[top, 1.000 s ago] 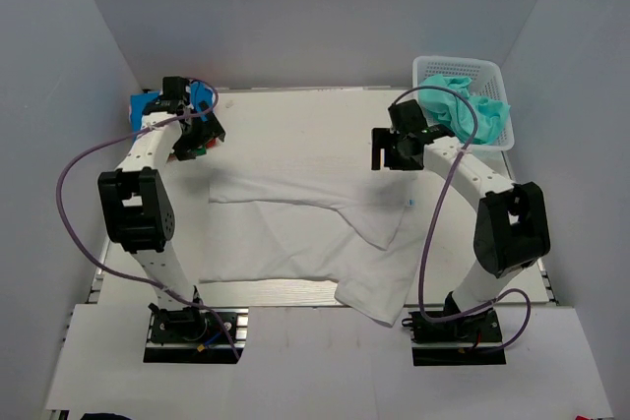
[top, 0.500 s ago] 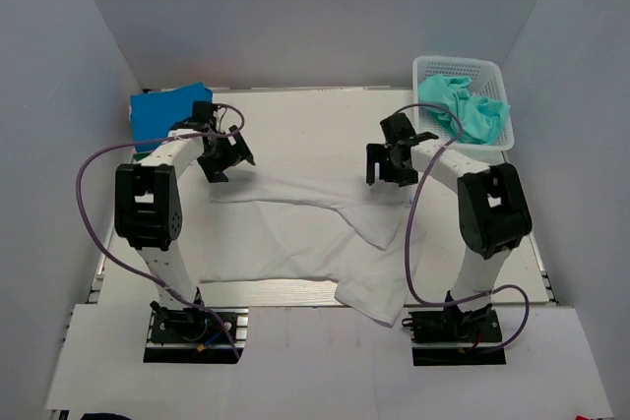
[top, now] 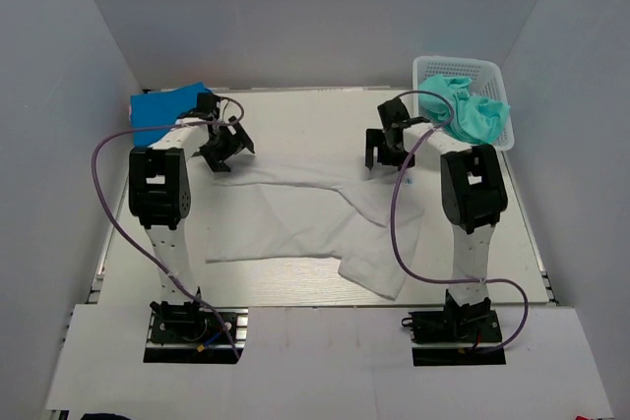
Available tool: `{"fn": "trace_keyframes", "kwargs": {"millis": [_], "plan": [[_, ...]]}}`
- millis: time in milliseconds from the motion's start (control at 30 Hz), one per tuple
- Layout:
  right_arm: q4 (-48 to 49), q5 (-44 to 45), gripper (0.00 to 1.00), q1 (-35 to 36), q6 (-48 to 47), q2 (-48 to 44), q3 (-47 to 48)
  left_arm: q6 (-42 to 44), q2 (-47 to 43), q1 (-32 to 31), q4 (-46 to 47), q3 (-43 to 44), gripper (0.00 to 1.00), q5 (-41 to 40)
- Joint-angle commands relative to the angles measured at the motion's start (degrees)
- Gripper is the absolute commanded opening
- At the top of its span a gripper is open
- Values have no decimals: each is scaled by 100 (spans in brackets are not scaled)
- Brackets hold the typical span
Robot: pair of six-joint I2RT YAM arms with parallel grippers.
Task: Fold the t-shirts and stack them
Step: Fold the flattened tshirt in 1/3 of the way, then grap the side of the flattened tshirt closest away from the robot with both arms
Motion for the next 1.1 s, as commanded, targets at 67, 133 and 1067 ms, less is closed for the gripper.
{"fn": "trace_keyframes", "kwargs": {"millis": [67, 133, 1067], "plan": [[9, 35, 90, -90, -575, 764, 1363, 149, 767, 63, -307, 1382, 100, -581], [-62, 35, 90, -90, -621, 809, 1731, 202, 767, 63, -501, 1735, 100, -581], [-721, -598, 90, 1615, -50, -4869, -3662, -932, -4182, 178, -1408, -4000, 100, -1075]]}}
